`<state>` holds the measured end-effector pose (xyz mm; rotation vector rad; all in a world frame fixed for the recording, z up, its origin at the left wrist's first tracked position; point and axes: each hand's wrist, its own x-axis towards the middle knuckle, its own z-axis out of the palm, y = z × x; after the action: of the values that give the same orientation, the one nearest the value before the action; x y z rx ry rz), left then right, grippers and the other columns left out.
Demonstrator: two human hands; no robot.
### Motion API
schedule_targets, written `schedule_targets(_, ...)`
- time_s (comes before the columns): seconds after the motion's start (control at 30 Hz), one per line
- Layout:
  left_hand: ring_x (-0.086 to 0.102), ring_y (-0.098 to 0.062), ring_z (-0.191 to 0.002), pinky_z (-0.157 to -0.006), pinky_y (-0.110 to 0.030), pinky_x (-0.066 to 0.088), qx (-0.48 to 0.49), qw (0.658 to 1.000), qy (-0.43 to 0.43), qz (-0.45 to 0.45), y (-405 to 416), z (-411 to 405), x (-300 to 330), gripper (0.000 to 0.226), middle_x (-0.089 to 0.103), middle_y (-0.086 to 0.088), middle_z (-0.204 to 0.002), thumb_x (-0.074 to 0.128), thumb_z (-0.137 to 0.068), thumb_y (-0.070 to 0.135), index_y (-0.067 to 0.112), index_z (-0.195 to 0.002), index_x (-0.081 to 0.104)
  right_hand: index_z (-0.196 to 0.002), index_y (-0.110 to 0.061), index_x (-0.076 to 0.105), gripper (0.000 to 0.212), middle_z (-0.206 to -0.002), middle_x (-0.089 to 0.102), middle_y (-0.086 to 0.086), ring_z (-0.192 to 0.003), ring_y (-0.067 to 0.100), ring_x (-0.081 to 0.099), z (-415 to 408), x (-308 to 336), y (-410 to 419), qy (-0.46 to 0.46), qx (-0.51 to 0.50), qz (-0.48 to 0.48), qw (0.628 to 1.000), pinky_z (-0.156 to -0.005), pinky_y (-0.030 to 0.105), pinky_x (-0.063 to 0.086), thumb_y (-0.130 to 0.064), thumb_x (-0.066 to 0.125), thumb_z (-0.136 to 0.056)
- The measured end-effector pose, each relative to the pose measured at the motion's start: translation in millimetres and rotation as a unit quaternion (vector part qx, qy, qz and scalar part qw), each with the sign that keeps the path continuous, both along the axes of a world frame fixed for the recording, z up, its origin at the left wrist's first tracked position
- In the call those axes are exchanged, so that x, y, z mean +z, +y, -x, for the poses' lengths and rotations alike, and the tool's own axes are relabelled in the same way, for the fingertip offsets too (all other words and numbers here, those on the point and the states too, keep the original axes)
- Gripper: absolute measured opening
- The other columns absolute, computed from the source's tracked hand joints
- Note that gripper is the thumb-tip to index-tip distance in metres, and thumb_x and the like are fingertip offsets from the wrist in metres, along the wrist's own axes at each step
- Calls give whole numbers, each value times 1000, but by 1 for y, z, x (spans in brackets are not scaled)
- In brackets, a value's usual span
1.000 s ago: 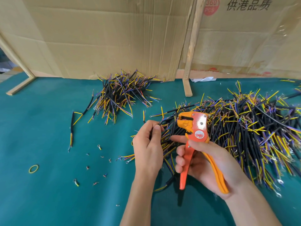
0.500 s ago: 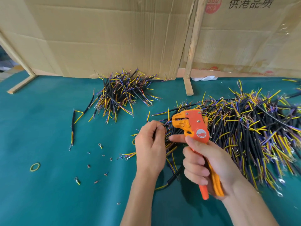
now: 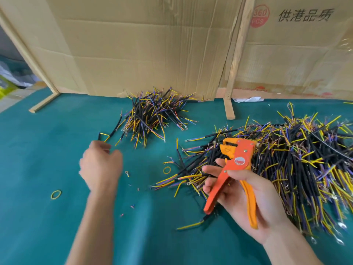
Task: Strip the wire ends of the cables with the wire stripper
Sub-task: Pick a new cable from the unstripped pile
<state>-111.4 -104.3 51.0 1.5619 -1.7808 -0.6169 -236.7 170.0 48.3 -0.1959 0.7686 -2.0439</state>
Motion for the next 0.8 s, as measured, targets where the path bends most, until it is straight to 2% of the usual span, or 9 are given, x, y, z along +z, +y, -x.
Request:
schedule_targets(0.1,55,-45,-114,-95,-49,46,-1,990,-139,-33,-42,-13,-8,37,60,-25,-118,65,-88,32,9,-116,61,-130,-2,52,65,-120,63,40,-74,41,65,-6,5,0,26,32,-13,999,-72,46,60,2,65,-66)
schedule_targets(0.23,59,-47,-105,-85,-47,50,-11,985,-166,-54,-67,-15,-4,24,63,-27,-111,65,-90,28,11,-106,70,-137,5,46,77,-118,63,41,-72,40,63,-10,8,-1,48,43,-33,997,-70,47,59,5,64,-63)
schedule_targets(0.33,57,-50,-106,-86,-49,50,8,983,-166,-73,-78,-20,5,26,61,-31,-113,61,-90,17,1,-108,69,-138,4,47,71,-118,63,40,-72,40,62,-9,9,0,42,34,-43,998,-69,47,59,-1,61,-68)
schedule_targets(0.47,58,-54,-100,-88,-50,49,41,997,-65,0,-72,-32,21,19,64,-36,-102,56,-92,11,-1,-97,71,-126,-4,50,59,-122,63,39,-69,39,61,-9,12,0,32,29,-27,999,-66,45,59,-1,62,-68)
schedule_targets(0.53,63,-46,-97,-88,-46,50,12,998,16,58,-52,-29,29,18,70,-27,-99,59,-91,12,5,-100,73,-120,-8,49,50,-124,63,38,-69,38,62,-8,12,0,33,24,-25,999,-66,44,59,-4,63,-72)
schedule_targets(0.6,67,-28,-85,-79,-34,50,-68,990,87,91,-18,-13,33,19,74,-13,-93,63,-90,12,12,-105,74,-118,-8,51,47,-125,63,38,-70,39,63,-5,10,0,23,19,-22,999,-67,45,60,-8,66,-73)
schedule_targets(0.67,59,-1,-65,-66,-24,43,-183,971,128,87,25,11,29,20,72,0,-82,65,-89,8,19,-102,76,-119,-8,54,45,-125,62,39,-72,40,65,-5,9,-1,26,4,-32,999,-71,48,60,-11,67,-76)
schedule_targets(0.7,55,5,-61,-63,-23,43,-231,959,149,72,47,24,25,21,70,6,-78,66,-89,6,21,-99,76,-121,-7,56,43,-125,62,39,-75,41,67,-5,8,-1,26,-5,-33,999,-75,51,61,-11,66,-79)
schedule_targets(0.8,61,1,-69,-72,-18,48,-287,936,203,19,105,56,7,19,70,14,-77,67,-89,5,24,-89,73,-130,-4,59,43,-123,65,35,-87,44,70,-1,4,0,35,-47,-47,997,-87,57,59,-15,60,-88)
